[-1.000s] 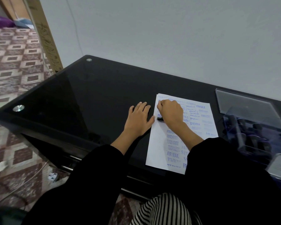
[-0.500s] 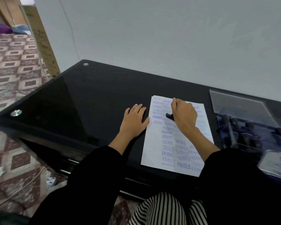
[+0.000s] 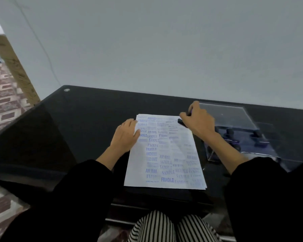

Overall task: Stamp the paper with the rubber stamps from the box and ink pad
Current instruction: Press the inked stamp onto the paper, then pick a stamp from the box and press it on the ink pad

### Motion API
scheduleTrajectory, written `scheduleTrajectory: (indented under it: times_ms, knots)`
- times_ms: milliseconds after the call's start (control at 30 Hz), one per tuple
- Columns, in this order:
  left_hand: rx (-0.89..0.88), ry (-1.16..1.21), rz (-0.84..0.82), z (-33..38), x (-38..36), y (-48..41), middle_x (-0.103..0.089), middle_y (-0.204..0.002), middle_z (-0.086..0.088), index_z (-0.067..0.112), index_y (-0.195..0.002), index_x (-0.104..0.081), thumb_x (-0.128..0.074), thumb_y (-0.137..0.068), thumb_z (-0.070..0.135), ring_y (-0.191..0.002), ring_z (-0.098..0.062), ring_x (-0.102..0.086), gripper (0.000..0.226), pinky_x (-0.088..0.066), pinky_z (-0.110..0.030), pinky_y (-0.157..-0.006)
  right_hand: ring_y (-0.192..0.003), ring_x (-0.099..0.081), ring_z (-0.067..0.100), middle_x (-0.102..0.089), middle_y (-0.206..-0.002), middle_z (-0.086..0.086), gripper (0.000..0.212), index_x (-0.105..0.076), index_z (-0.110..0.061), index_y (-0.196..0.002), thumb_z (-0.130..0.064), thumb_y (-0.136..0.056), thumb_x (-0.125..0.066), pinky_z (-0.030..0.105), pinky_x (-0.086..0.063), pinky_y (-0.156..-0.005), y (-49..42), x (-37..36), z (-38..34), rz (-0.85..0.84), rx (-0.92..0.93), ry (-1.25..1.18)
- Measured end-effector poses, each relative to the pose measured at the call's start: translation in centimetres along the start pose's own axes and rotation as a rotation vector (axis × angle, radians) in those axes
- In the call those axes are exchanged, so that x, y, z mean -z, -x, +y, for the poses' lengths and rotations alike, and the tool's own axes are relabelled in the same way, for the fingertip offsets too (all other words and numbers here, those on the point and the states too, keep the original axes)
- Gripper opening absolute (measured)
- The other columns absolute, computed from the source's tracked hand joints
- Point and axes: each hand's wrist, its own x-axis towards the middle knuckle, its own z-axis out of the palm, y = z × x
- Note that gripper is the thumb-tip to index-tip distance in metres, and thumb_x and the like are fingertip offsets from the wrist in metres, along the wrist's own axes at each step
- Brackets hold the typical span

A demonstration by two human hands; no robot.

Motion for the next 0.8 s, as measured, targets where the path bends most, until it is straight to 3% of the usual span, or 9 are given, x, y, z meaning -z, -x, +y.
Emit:
scheduleTrajectory:
  times_ms: [167,300,500,600,667,800]
  knots:
    - [-0.132,0.058,-0.023,7.4,1.3,-1.7,-0.039,-0.145,-0.003,0.013,-0.139,-0.037,-0.037,-0.1,0.027,-0.13,-0.019,-0.041,0.042,-0.033,-0.03,-0.107,-0.068,-0.047,0.024,-0.046,-0.069,0.002,0.026,-0.026,-0.007,-0.103,-0.024,-0.094,-0.044,0.031,-0.033,-0.057,-1.4,6.9,3.6,-0.182,0.008,0.04]
    - [-0.259,0.086,-0.005,13.9,1.5,-2.9,-0.039,-0.145,-0.003,0.013,-0.138,-0.039,-0.038,-0.099,0.028,-0.131,-0.02,-0.041,0.042,-0.033,-0.03,-0.107,-0.084,-0.05,0.028,-0.056,-0.104,0.024,0.039,-0.024,0.004,-0.123,-0.02,-0.098,-0.042,0.036,-0.038,-0.07,-2.8,11.0,7.3,-0.307,-0.042,0.076]
    - [-0.444,0.102,-0.062,21.1,0.1,-4.9,-0.045,-0.14,-0.007,0.008,-0.135,-0.042,-0.039,-0.098,0.026,-0.126,-0.021,-0.044,0.041,-0.035,-0.032,-0.105,-0.099,-0.058,0.031,-0.061,-0.109,0.016,0.027,-0.05,-0.006,-0.106,-0.026,-0.091,-0.058,0.033,-0.043,-0.071,-3.6,14.6,12.3,-0.214,-0.091,0.084]
    - [-0.508,0.101,-0.097,23.7,-1.3,-5.7,-0.043,-0.141,-0.007,0.008,-0.135,-0.042,-0.04,-0.098,0.025,-0.129,-0.022,-0.041,0.041,-0.03,-0.03,-0.106,-0.093,-0.056,0.025,-0.062,-0.113,0.014,0.027,-0.061,-0.006,-0.103,-0.028,-0.089,-0.061,0.033,-0.042,-0.078,-4.1,15.0,14.9,-0.187,-0.079,0.134]
    - [-0.542,0.08,-0.127,25.2,-2.4,-6.1,-0.041,-0.142,-0.008,0.008,-0.136,-0.04,-0.04,-0.098,0.026,-0.131,-0.022,-0.039,0.042,-0.029,-0.03,-0.108,-0.089,-0.054,0.021,-0.062,-0.115,0.013,0.029,-0.061,-0.009,-0.107,-0.032,-0.09,-0.059,0.032,-0.042,-0.08,-4.4,14.5,16.5,-0.245,-0.114,0.174]
    - [-0.567,0.012,-0.188,26.8,-4.9,-7.0,-0.027,-0.153,-0.01,0.008,-0.142,-0.032,-0.039,-0.098,0.03,-0.141,-0.022,-0.024,0.05,-0.021,-0.035,-0.116,-0.11,-0.054,0.03,-0.054,-0.125,0.015,0.051,-0.043,-0.006,-0.123,-0.04,-0.089,-0.058,0.039,-0.043,-0.088,-4.8,12.1,18.7,-0.388,-0.187,0.305]
